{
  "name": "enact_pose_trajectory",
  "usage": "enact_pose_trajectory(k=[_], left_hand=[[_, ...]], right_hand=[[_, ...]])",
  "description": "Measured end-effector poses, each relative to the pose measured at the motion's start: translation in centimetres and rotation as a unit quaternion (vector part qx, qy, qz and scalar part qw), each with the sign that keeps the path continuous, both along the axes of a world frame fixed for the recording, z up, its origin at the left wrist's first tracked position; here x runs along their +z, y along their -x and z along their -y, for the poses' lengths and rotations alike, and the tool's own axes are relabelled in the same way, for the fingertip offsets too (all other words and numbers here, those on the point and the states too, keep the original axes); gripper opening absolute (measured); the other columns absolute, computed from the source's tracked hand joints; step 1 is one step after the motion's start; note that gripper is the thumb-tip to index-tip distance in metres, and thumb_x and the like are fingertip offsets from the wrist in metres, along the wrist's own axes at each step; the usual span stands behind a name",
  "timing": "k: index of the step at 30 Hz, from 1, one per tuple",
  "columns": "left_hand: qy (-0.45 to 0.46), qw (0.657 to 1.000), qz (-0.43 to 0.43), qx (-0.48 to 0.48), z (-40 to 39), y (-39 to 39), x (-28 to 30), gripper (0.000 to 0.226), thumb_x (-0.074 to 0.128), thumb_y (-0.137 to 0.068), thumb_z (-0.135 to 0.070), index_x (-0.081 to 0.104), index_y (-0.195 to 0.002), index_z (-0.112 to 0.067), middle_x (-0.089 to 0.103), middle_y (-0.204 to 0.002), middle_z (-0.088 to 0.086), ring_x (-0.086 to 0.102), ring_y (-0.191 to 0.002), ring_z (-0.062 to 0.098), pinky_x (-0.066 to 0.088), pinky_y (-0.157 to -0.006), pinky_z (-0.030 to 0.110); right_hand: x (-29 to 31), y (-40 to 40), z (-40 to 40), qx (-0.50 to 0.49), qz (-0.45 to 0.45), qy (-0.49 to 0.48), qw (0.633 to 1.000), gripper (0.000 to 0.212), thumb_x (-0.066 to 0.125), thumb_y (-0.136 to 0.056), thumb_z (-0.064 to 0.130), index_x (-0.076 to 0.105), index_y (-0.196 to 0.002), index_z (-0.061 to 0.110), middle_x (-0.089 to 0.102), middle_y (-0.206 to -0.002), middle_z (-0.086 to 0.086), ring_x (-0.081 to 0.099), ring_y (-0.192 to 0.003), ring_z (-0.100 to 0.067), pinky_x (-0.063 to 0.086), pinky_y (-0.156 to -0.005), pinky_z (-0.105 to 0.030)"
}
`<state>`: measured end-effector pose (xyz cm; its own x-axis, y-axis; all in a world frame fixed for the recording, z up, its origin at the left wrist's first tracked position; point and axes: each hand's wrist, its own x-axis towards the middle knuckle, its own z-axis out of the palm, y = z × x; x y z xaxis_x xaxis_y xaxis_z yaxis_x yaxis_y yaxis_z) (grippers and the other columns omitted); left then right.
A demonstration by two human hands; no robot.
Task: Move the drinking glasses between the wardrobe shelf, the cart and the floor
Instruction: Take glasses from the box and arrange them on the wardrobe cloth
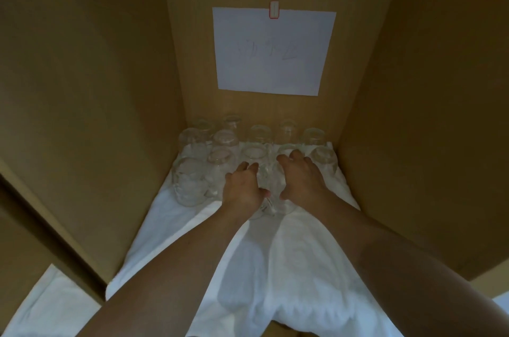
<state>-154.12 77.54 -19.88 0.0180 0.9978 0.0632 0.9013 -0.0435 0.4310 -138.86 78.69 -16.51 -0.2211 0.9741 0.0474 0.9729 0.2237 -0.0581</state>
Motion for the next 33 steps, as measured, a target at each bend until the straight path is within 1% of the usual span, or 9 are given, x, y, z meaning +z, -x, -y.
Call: enact_pose_trajectory(k=[3,7,10,14,16,19,24,27,33], left_hand=[[-0.001,1.000,0.006,0.002,-0.1,-0.1,0.0,0.080,0.078,-0.085,-0.043,0.042,-0.151,-0.014,0.049,-0.146,0.008,0.054,-0.125,0.034,0.044,-0.106,0.042],[0.004,1.000,0.010,0.003,0.0,-0.1,0.2,0.081,0.078,-0.085,-0.042,0.041,-0.152,-0.015,0.048,-0.148,0.008,0.053,-0.127,0.034,0.044,-0.107,0.041],[0.004,1.000,0.016,0.009,0.1,-0.2,0.1,0.083,0.079,-0.085,-0.041,0.039,-0.153,-0.017,0.046,-0.151,0.007,0.051,-0.130,0.035,0.044,-0.108,0.042],[-0.006,1.000,0.017,0.019,0.5,-0.6,-0.1,0.081,0.079,-0.086,-0.040,0.039,-0.153,-0.017,0.039,-0.157,0.010,0.048,-0.134,0.038,0.044,-0.109,0.045],[-0.012,0.999,0.029,0.027,0.8,-0.7,-0.4,0.079,0.078,-0.088,-0.037,0.039,-0.154,-0.017,0.033,-0.161,0.013,0.045,-0.136,0.040,0.043,-0.110,0.046],[-0.018,0.998,0.051,0.033,1.6,-0.9,-0.7,0.074,0.074,-0.092,-0.035,0.037,-0.155,-0.020,0.022,-0.165,0.015,0.040,-0.140,0.042,0.042,-0.110,0.045],[-0.047,0.994,0.093,0.040,3.3,-0.8,-0.6,0.078,0.074,-0.093,-0.031,0.033,-0.157,-0.019,0.010,-0.167,0.020,0.034,-0.147,0.040,0.037,-0.112,0.036],[-0.069,0.994,0.077,0.035,4.5,-0.5,-0.5,0.079,0.075,-0.091,-0.033,0.035,-0.157,-0.018,0.013,-0.166,0.022,0.027,-0.149,0.041,0.032,-0.117,0.039],[-0.055,0.994,0.072,0.057,8.0,0.3,-0.2,0.078,0.075,-0.089,-0.035,0.036,-0.156,-0.022,0.022,-0.164,0.020,0.026,-0.149,0.042,0.030,-0.117,0.045]], right_hand=[[-0.2,0.0,-0.2,-0.001,-0.013,0.002,1.000,0.093,0.086,-0.072,0.026,0.037,-0.151,0.022,0.040,-0.142,-0.012,0.052,-0.118,-0.033,0.049,-0.095,-0.038],[-0.9,-0.3,0.3,0.000,-0.026,-0.017,1.000,0.092,0.082,-0.078,0.026,0.031,-0.155,0.025,0.037,-0.148,-0.010,0.051,-0.120,-0.030,0.049,-0.095,-0.037],[-1.2,-0.5,0.8,0.012,-0.018,-0.017,1.000,0.096,0.078,-0.083,0.027,0.020,-0.159,0.025,0.030,-0.154,-0.010,0.045,-0.127,-0.030,0.049,-0.097,-0.037],[-0.9,-1.1,1.7,0.012,-0.029,0.015,0.999,0.109,0.078,-0.083,0.038,0.004,-0.162,0.026,0.011,-0.164,-0.012,0.030,-0.142,-0.035,0.041,-0.109,-0.045],[-1.0,-1.5,2.6,0.002,-0.049,0.007,0.999,0.108,0.077,-0.084,0.039,0.004,-0.162,0.026,0.007,-0.166,-0.013,0.027,-0.144,-0.036,0.038,-0.112,-0.045],[-1.7,-2.5,4.8,0.000,-0.051,-0.013,0.999,0.102,0.074,-0.086,0.040,0.007,-0.161,0.025,0.013,-0.163,-0.014,0.030,-0.141,-0.035,0.037,-0.111,-0.042],[-2.6,-4.3,7.9,-0.008,-0.052,-0.018,0.998,0.100,0.071,-0.089,0.041,0.003,-0.161,0.028,0.014,-0.163,-0.015,0.028,-0.142,-0.035,0.035,-0.112,-0.043],[-2.5,-4.9,9.1,-0.008,-0.062,-0.012,0.998,0.096,0.069,-0.091,0.042,0.005,-0.161,0.028,0.013,-0.163,-0.015,0.027,-0.143,-0.034,0.034,-0.114,-0.044],[-2.5,-4.4,11.3,0.024,-0.067,-0.010,0.997,0.086,0.067,-0.090,0.042,0.018,-0.158,0.025,0.024,-0.158,-0.014,0.033,-0.138,-0.033,0.037,-0.110,-0.042]])
